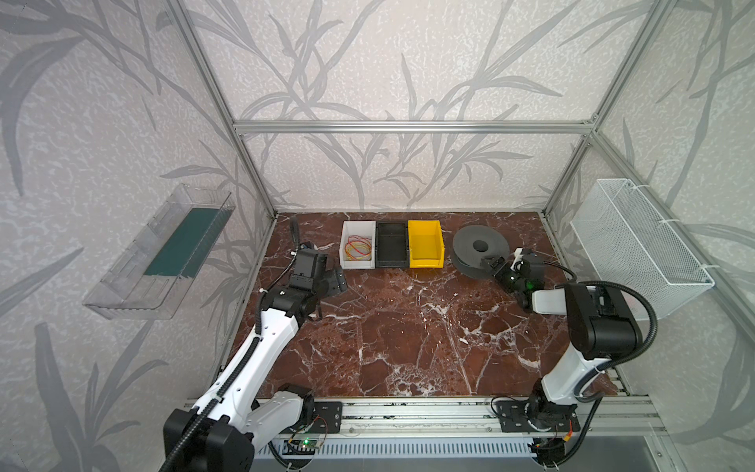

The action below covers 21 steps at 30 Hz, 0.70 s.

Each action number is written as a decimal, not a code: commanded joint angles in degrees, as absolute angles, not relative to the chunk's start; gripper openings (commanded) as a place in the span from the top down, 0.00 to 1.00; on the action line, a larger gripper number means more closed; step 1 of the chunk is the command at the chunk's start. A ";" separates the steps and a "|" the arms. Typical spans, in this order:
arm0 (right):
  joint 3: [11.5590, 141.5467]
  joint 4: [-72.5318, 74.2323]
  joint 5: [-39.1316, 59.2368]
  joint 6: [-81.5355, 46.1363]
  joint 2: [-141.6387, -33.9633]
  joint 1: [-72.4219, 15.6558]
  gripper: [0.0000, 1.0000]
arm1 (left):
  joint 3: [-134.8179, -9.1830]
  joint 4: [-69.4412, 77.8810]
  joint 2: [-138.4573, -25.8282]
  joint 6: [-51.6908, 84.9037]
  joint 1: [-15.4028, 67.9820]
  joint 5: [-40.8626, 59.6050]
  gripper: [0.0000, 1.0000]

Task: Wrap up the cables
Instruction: 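Grasp the grey spool's rim with the right gripper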

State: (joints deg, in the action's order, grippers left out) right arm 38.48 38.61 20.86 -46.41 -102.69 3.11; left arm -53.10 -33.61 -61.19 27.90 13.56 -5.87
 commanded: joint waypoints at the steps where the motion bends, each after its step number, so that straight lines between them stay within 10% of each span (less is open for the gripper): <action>1: 41.03 45.63 21.17 -48.37 -105.14 3.34 0.12 | -55.93 -34.81 -61.41 28.61 13.91 -6.33 0.12; 11: 43.22 49.66 21.76 -50.36 -111.00 3.33 0.33 | -57.44 -36.11 -62.93 29.06 14.85 -6.75 0.13; 21: 44.28 55.62 22.12 -54.10 -116.43 3.25 0.77 | -59.28 -38.44 -62.95 28.72 15.81 -7.17 0.13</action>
State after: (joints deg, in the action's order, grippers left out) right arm 44.21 55.46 23.22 -54.41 -113.58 3.27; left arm -57.39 -36.07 -63.11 28.14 15.40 -6.09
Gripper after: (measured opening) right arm 0.287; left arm 0.868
